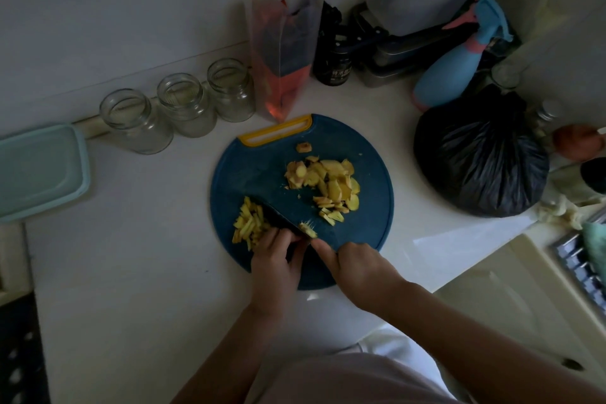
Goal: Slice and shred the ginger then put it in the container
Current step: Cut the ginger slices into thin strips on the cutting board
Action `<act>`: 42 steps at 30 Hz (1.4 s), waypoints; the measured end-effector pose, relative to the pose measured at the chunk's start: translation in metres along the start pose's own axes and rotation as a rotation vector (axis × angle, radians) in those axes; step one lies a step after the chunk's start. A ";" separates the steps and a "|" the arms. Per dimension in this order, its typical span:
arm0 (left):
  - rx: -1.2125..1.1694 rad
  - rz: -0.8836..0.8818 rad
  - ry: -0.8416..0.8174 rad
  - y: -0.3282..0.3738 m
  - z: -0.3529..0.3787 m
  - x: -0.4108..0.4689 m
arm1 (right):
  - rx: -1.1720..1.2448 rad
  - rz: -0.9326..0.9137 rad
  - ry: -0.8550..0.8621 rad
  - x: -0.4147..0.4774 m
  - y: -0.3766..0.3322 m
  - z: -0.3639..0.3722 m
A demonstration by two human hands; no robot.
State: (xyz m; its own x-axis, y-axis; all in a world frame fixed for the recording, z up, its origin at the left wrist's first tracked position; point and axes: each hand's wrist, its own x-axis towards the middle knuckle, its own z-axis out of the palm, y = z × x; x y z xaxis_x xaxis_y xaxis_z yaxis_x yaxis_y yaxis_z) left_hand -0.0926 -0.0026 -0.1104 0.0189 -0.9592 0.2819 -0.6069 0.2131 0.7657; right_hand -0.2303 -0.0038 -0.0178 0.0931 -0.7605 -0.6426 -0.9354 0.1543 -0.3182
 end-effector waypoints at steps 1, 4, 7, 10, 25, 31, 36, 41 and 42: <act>-0.005 -0.003 0.002 -0.001 0.000 0.000 | 0.011 0.012 -0.004 0.002 0.001 -0.001; -0.023 0.003 -0.007 -0.002 0.002 0.001 | 0.083 0.019 0.016 0.009 0.002 0.002; -0.036 0.001 -0.016 -0.001 0.002 0.001 | 0.232 0.097 -0.018 0.018 0.002 0.007; -0.015 -0.006 -0.030 -0.002 0.001 0.001 | 0.187 0.049 0.004 0.026 -0.014 0.004; 0.037 -0.055 -0.038 0.005 -0.003 0.004 | 0.088 0.017 0.165 0.014 0.005 0.019; 0.035 -0.013 -0.056 0.008 -0.005 0.003 | 0.207 0.034 0.170 -0.004 0.023 0.025; 0.040 -0.064 -0.063 0.008 -0.002 0.001 | 0.207 0.099 0.172 -0.003 0.011 0.022; 0.015 -0.032 -0.054 0.005 -0.001 0.003 | 0.091 0.096 0.110 -0.004 0.002 0.019; 0.017 -0.040 -0.063 0.005 -0.001 0.004 | 0.103 0.096 0.115 -0.001 0.002 0.020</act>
State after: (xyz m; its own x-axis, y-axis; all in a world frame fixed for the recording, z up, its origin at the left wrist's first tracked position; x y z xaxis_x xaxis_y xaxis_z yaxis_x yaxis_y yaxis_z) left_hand -0.0947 -0.0049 -0.1054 -0.0056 -0.9768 0.2139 -0.6204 0.1711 0.7654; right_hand -0.2256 0.0102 -0.0323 -0.0400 -0.8056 -0.5912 -0.8976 0.2889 -0.3330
